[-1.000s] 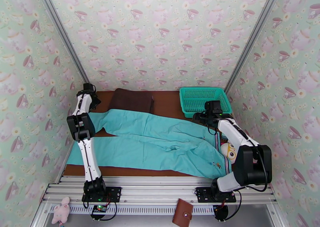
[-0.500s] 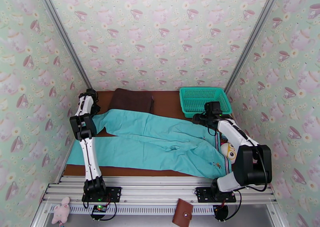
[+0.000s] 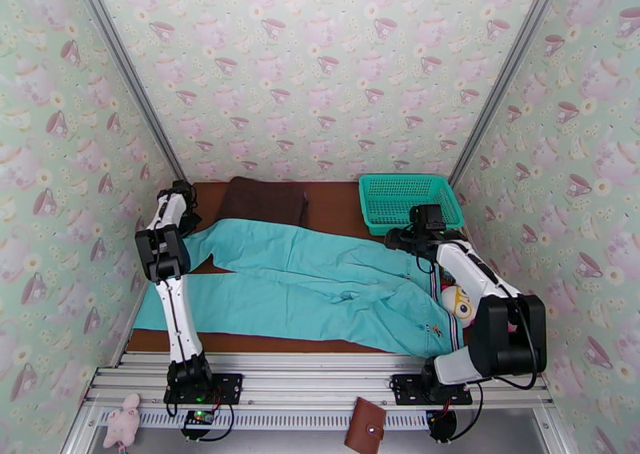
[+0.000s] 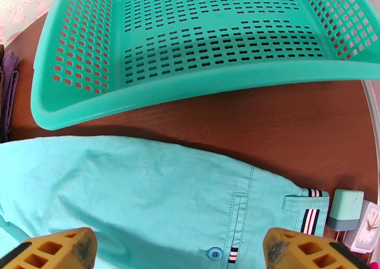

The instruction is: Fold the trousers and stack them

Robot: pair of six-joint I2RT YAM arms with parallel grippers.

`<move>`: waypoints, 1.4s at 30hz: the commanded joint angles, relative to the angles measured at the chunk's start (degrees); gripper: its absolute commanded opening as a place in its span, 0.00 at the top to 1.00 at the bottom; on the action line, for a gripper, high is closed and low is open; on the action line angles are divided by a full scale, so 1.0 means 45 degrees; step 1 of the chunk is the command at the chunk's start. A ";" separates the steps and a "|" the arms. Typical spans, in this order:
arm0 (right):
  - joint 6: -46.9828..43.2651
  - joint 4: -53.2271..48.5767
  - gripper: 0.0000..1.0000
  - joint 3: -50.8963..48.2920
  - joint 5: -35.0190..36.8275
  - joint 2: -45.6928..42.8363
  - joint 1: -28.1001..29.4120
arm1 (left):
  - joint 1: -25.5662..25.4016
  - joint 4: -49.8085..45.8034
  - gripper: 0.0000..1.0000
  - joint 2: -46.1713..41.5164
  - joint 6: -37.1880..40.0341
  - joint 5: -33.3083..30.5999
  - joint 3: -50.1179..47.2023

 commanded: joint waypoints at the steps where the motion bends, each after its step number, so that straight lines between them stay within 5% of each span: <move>1: -0.0130 -0.0008 0.04 -0.0141 -0.0281 -0.0277 0.0035 | 0.0032 0.0060 1.00 -0.0518 0.0247 0.0572 -0.0463; 11: 0.2030 0.0947 0.01 -0.0922 -0.1352 -0.0846 -0.0419 | -0.0307 0.3920 1.00 -0.6098 0.1587 0.0831 -0.3257; 17: 0.2543 0.0674 0.01 -0.1168 -0.0349 -0.0455 -0.0690 | -0.0213 0.2125 1.00 -0.6670 0.1912 0.0006 -0.0733; 28: 0.1372 -0.1489 0.08 0.0248 0.3121 0.1408 -0.0707 | 0.0169 0.3202 1.00 -0.9491 0.1857 -0.0141 -0.2866; 37: 0.1022 -0.0733 0.10 0.1933 0.2438 0.4046 -0.0707 | 0.0107 0.4367 1.00 -1.0091 0.1589 0.0968 -0.4477; 42: 0.0993 -0.0891 0.20 0.2510 0.1790 0.5091 -0.0707 | 0.0184 0.4507 1.00 -1.0208 0.1749 0.0908 -0.4614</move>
